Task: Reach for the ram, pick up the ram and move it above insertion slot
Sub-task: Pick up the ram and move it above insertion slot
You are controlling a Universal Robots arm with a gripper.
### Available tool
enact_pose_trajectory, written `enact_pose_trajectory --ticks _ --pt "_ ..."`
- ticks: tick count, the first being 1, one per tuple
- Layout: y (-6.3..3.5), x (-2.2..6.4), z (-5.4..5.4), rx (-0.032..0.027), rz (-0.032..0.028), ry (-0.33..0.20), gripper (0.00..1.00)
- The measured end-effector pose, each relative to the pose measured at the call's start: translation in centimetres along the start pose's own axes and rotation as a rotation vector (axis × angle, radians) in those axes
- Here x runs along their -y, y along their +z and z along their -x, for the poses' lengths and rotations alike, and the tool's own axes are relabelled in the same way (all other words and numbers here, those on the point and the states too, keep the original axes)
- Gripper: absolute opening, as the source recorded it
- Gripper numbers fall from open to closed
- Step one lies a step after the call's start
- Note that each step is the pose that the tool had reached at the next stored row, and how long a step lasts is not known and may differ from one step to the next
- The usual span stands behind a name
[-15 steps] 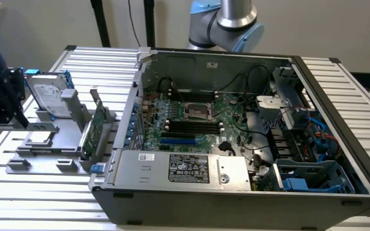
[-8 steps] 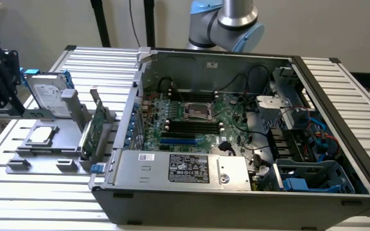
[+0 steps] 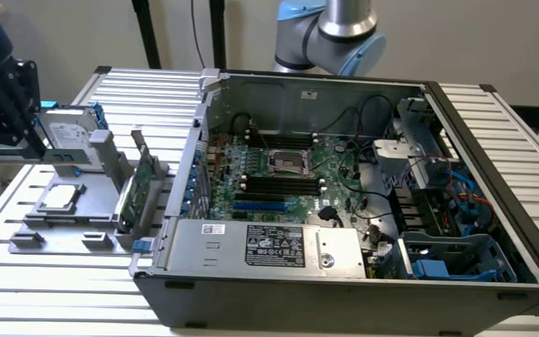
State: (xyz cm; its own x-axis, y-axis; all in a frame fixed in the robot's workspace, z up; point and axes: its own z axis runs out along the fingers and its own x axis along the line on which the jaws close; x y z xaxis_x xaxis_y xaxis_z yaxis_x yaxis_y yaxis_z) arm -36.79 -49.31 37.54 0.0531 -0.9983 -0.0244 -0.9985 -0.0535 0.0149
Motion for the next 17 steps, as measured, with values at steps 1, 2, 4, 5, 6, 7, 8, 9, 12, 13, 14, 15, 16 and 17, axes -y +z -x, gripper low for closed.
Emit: enact_pose_trajectory --ticks 1,2,4,5,6,7,8,9,12,13,14,15,16,17 --pt "-0.14 0.21 0.1 0.0002 0.0001 0.000 0.13" --pt "-0.27 0.41 0.1 0.0003 0.0001 0.000 0.13" --pt "-0.45 0.81 0.2 0.0004 0.0003 0.000 0.13" --pt "-0.52 1.01 0.3 0.0004 0.0004 0.000 0.13" --pt "-0.58 1.23 0.4 0.0006 0.0003 0.000 0.13" --pt "-0.64 1.44 0.4 0.0006 0.0004 0.000 0.13" --pt "-0.68 1.67 0.5 0.0009 0.0004 0.000 0.13" --pt "-0.69 1.93 0.6 0.0012 0.0004 -0.001 0.13" --pt "-0.72 2.72 0.8 0.0021 0.0003 -0.001 0.13" --pt "-0.74 2.99 0.9 0.0023 0.0004 -0.001 0.13" --pt "-0.75 3.22 1.0 0.0026 0.0003 0.000 0.13" --pt "-0.76 3.46 1.1 0.0029 0.0003 -0.001 0.13" --pt "-0.77 3.67 1.3 0.0030 0.0003 -0.001 0.13" --pt "-0.78 3.84 1.4 0.0031 0.0002 0.000 0.13"
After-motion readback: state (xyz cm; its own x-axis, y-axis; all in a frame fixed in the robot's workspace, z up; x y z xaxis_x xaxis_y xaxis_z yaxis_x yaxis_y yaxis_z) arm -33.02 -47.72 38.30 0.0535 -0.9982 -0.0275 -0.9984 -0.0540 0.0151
